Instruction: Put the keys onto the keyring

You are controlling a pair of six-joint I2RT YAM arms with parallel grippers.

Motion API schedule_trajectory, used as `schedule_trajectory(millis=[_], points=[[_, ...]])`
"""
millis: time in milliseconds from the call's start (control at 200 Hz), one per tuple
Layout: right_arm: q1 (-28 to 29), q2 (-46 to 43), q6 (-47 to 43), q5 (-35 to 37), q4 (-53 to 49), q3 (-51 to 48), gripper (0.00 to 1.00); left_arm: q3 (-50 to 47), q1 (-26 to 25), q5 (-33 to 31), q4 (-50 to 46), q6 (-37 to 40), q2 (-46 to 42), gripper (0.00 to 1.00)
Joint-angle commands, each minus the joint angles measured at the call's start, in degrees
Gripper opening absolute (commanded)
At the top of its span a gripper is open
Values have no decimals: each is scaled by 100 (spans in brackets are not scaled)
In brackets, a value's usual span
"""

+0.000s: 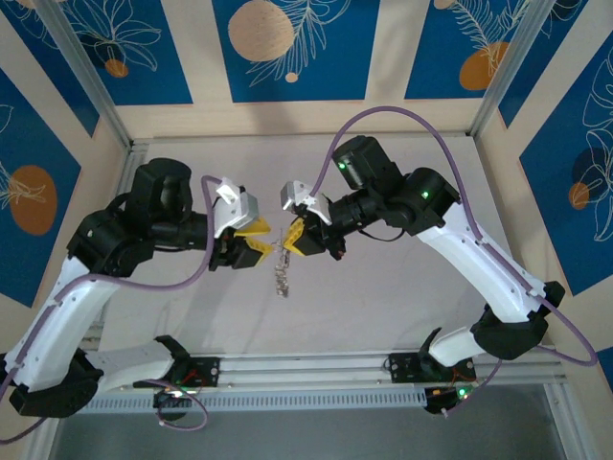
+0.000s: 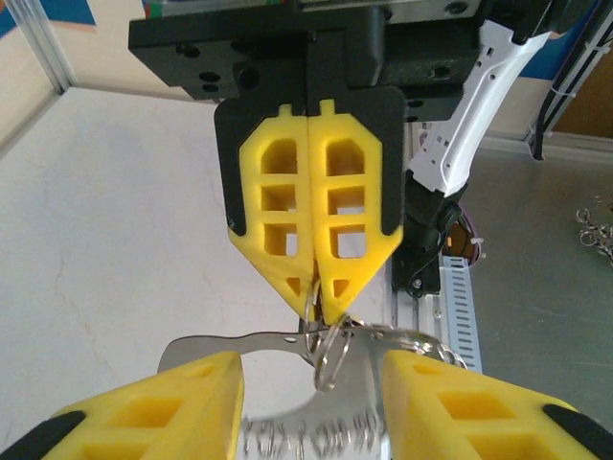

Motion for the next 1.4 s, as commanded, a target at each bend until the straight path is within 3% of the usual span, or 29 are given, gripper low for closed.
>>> schedule_trajectory(millis=[0, 200, 535, 1120, 1390], points=[[-26, -237, -77, -263, 151, -37, 0, 194, -50, -15, -47, -39, -165, 42], [-11, -231, -56, -351, 170, -34, 0, 199, -53, 306, 36, -118, 209, 40], [16, -173, -78, -400, 196, -90, 0, 70, -64, 639, 434, -184, 537, 26], [-18, -227, -102, -341, 241, -253, 0, 137, -37, 430, 465, -387, 290, 33], [44, -241, -74, -377, 249, -256, 0, 163, -91, 501, 260, -293, 561, 14]])
